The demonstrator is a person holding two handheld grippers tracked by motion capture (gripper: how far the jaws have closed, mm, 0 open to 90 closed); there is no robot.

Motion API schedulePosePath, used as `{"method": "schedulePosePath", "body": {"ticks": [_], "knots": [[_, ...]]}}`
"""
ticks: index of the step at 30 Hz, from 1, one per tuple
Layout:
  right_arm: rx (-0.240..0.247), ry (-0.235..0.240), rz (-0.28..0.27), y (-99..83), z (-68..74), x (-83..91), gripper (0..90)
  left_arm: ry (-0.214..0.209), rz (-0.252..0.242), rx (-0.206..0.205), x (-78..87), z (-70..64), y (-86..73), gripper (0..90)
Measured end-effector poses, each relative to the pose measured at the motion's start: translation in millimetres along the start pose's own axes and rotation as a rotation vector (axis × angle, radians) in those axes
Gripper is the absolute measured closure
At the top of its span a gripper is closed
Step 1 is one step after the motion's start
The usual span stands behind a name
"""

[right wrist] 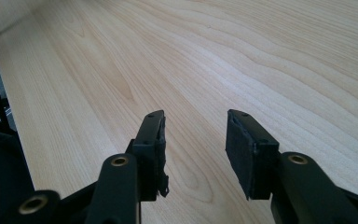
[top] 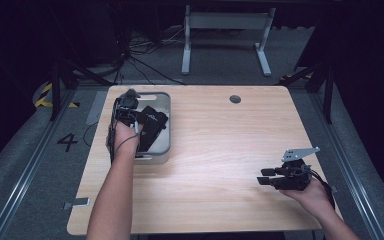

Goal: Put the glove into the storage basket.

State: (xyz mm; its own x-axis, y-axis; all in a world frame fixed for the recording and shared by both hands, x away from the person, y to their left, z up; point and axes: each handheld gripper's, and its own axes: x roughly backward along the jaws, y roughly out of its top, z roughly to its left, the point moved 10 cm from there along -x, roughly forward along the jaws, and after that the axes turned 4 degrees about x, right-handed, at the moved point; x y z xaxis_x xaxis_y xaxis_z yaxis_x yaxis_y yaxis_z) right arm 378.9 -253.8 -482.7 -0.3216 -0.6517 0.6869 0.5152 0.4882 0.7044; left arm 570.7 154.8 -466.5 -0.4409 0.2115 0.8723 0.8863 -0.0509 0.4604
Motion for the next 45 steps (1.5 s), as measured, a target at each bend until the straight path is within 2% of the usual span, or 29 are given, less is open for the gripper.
{"method": "schedulePosePath", "body": {"ticks": [5,7,9,13,17,20,25,28,31,33,34,36,41,43,45], "knots": [[0.008,-0.010,-0.005,2.3,-2.3,0.2,57.7,0.012,-0.036,-0.061,12.8,-6.3,-1.3,42.3],[0.008,-0.020,-0.003,2.9,-5.1,0.6,57.6,0.005,-0.046,-0.077,19.3,-10.4,-2.7,42.4],[0.003,-0.032,-0.004,3.8,-8.7,1.4,57.5,-0.024,-0.052,-0.089,26.4,-16.0,-4.8,43.0],[-0.002,-0.043,-0.005,2.6,-12.8,4.0,57.6,-0.052,-0.066,-0.128,40.0,-25.3,-10.5,44.0],[-0.005,-0.050,-0.009,5.1,-14.5,6.6,57.5,-0.092,-0.077,-0.181,57.5,-40.2,-20.2,44.0],[0.001,-0.046,-0.011,9.4,-15.1,6.4,57.5,-0.130,-0.124,-0.213,74.4,-53.0,-25.6,44.9],[0.007,-0.049,-0.012,13.0,-21.6,6.2,57.3,-0.196,-0.168,-0.281,98.7,-72.4,-41.9,45.9],[0.015,-0.052,-0.015,12.8,-27.6,7.9,56.9,-0.239,-0.171,-0.320,108.7,-83.2,-55.1,45.7],[0.017,-0.059,-0.016,10.0,-33.4,8.7,56.9,-0.264,-0.183,-0.355,115.5,-93.4,-67.7,45.5],[0.012,-0.065,-0.016,7.1,-36.4,9.0,57.0,-0.274,-0.232,-0.373,120.6,-99.6,-72.7,45.5],[0.012,-0.065,-0.016,5.6,-37.5,9.1,57.0,-0.277,-0.238,-0.375,121.8,-101.6,-75.2,45.6],[0.011,-0.067,-0.014,2.7,-38.6,8.7,57.1,-0.311,-0.237,-0.395,124.4,-109.5,-83.2,45.6],[0.031,-0.082,0.012,-4.4,-43.6,5.4,57.9,-0.353,-0.218,-0.453,128.3,-125.7,-104.7,45.4],[0.030,-0.087,0.015,-6.3,-45.3,4.3,58.2,-0.369,-0.240,-0.474,128.1,-131.5,-110.5,45.3],[0.026,-0.088,0.016,-7.6,-46.5,3.6,58.2,-0.386,-0.233,-0.492,125.3,-135.9,-117.1,45.2]]}}
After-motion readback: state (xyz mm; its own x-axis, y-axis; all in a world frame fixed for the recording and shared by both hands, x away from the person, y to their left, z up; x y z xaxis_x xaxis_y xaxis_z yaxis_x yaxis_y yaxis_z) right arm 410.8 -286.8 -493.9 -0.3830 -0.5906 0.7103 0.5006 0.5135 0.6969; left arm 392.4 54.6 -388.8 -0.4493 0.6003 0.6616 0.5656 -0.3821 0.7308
